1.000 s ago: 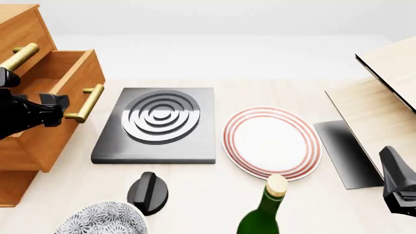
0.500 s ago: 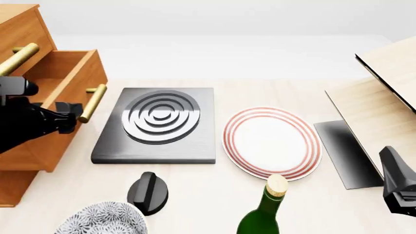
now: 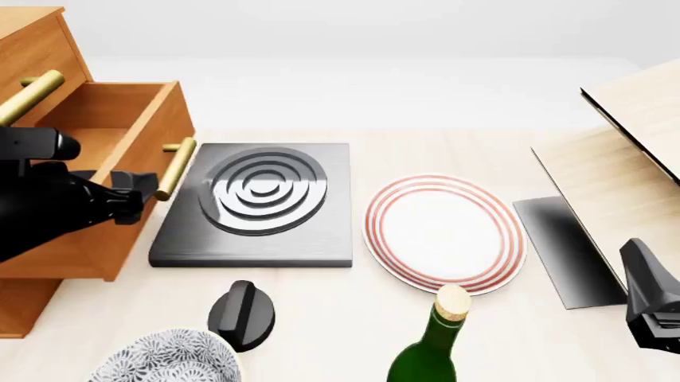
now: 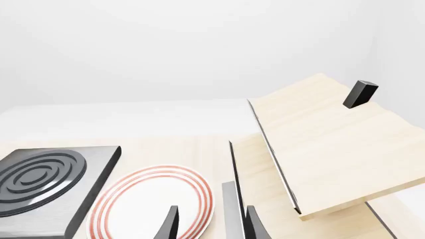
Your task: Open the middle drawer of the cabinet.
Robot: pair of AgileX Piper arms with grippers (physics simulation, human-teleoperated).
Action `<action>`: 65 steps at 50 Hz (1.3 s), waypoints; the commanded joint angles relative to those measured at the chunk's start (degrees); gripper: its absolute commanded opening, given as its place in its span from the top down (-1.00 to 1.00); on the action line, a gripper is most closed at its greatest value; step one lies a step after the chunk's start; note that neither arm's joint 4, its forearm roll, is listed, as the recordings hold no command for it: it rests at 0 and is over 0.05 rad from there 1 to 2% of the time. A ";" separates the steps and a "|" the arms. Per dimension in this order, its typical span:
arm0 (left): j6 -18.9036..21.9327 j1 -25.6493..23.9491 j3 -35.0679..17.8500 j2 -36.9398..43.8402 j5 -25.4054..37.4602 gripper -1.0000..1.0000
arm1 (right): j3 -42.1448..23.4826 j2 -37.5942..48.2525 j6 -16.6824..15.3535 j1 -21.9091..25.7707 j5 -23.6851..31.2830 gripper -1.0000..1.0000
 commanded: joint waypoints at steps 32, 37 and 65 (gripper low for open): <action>-3.99 -24.61 -9.29 7.54 -0.64 -1.00 | 0.00 -0.01 0.01 0.00 0.00 -1.00; -4.41 -25.23 -9.53 7.61 -0.42 -1.00 | 0.00 -0.01 -0.01 -0.01 0.01 -1.00; 14.37 -7.53 -17.99 -36.57 26.21 -1.00 | 0.00 0.01 0.00 -0.01 -0.01 -1.00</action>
